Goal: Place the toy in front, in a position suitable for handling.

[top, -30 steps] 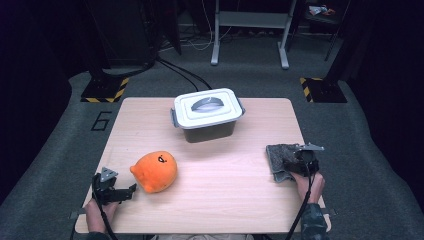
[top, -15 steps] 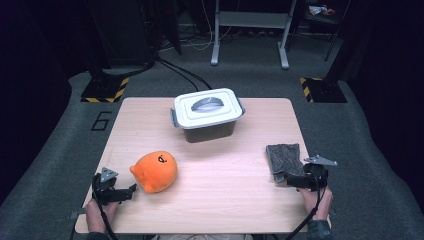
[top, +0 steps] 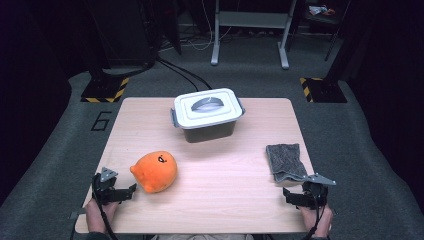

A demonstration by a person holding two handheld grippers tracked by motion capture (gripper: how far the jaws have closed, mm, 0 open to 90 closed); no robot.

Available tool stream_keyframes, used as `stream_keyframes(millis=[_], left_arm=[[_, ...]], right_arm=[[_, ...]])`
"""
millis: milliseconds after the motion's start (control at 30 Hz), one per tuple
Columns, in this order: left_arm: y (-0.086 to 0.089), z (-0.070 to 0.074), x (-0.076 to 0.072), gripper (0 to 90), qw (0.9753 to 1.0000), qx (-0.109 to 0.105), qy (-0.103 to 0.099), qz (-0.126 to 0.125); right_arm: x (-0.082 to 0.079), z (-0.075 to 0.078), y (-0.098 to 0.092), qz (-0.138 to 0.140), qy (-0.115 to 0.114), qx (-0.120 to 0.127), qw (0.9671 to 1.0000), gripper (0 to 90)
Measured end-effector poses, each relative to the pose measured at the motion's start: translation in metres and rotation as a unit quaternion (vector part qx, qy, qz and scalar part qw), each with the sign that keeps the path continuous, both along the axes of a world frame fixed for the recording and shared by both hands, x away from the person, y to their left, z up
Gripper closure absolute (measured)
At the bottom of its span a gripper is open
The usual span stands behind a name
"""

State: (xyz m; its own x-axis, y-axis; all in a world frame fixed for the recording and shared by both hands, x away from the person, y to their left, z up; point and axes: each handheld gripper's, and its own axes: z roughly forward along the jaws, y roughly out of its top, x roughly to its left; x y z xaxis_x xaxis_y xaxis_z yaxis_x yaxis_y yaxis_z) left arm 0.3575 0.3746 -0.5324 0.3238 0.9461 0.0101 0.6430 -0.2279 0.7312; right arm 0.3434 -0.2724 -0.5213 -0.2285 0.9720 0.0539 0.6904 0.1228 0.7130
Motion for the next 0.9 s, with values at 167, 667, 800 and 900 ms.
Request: stream_keyframes(millis=[167,667,800,900], left_arm=[[0.0001,-0.0001,0.0002,2.6,1.0,-0.001,0.0,0.0],[-0.0009,-0.0001,-0.0003,2.6,0.9999,-0.001,0.0,0.015],[-0.0017,0.0003,-0.0023,2.6,0.9993,-0.003,0.002,0.036],[0.0016,0.0019,-0.0049,2.0,0.9989,-0.025,0.006,0.04]], right_arm=[[0.0011,-0.0065,0.002,-0.004,0.001,-0.015,0.9999,0.0],[0.0033,-0.009,0.0043,0.004,-0.009,-0.025,0.9996,0.0],[0.0035,-0.009,0.0044,0.004,-0.007,-0.024,0.9997,0.0],[0.0035,-0.0089,0.0044,0.002,-0.006,-0.023,0.9997,0.0]])
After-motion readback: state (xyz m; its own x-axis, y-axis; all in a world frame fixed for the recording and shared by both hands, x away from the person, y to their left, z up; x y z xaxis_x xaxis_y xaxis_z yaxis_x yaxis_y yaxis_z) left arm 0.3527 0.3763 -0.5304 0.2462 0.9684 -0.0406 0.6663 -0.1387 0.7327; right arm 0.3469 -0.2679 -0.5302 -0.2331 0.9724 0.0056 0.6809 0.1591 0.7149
